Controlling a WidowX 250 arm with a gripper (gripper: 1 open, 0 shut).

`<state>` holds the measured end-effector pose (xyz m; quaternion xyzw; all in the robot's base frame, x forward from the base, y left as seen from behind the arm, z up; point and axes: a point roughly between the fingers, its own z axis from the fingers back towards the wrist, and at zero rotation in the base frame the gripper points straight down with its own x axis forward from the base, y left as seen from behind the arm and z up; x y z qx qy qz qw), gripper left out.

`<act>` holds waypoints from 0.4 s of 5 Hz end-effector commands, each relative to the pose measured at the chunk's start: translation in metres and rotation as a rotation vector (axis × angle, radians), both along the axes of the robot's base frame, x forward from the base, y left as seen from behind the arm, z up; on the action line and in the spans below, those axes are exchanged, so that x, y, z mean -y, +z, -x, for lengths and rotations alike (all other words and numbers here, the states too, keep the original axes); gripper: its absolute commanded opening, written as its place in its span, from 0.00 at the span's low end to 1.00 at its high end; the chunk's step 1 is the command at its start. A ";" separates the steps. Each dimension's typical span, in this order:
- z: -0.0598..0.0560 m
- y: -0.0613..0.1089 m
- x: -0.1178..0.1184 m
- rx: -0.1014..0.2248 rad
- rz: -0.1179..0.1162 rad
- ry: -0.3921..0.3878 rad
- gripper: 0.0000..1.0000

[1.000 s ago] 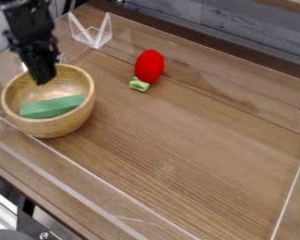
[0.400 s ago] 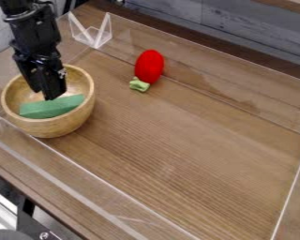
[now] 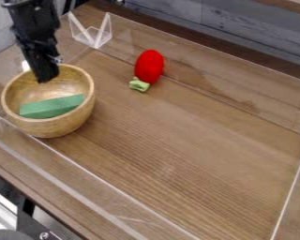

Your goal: Remove the green block from the brown bowl and put it on the table

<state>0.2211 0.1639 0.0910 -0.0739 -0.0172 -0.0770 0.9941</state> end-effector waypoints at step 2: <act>0.002 -0.006 0.002 0.017 -0.048 -0.027 1.00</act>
